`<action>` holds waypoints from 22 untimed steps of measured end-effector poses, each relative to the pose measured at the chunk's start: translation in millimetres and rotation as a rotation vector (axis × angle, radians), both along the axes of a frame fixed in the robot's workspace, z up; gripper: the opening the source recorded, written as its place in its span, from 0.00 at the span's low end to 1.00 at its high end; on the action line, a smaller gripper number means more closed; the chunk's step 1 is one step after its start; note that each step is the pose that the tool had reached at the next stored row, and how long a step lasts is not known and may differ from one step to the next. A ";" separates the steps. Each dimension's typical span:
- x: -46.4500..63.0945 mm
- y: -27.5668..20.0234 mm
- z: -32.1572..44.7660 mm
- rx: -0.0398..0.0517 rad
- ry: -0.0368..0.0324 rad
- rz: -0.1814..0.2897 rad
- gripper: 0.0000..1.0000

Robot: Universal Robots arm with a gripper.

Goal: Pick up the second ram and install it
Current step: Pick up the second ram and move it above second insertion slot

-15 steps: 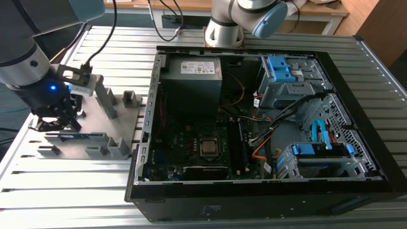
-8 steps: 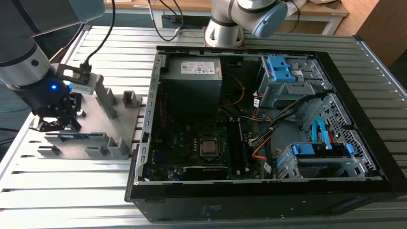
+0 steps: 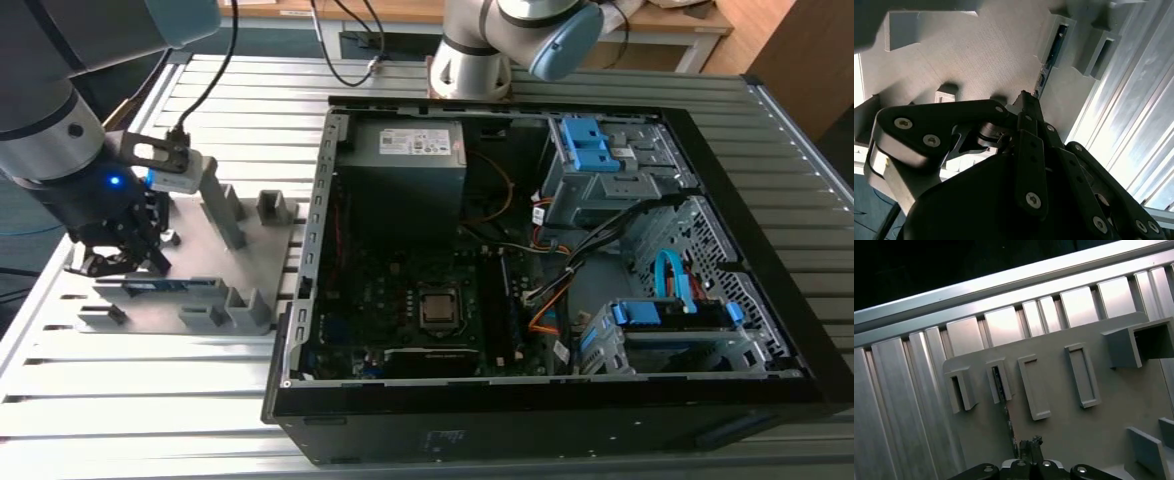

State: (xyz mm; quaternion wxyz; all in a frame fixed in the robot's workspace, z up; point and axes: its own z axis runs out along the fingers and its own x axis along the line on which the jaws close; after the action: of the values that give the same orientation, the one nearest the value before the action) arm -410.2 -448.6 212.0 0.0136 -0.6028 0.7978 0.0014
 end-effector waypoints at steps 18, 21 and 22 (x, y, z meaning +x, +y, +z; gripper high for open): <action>0.0 0.0 0.0 -0.0001 0.0000 0.122 0.10; 0.0 0.0 0.0 -0.0001 0.0001 0.143 0.10; 0.0 0.0 0.1 -0.0001 0.0001 0.149 0.10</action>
State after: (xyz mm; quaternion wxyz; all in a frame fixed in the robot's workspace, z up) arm -410.2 -448.6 212.1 0.0134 -0.6607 0.7505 0.0024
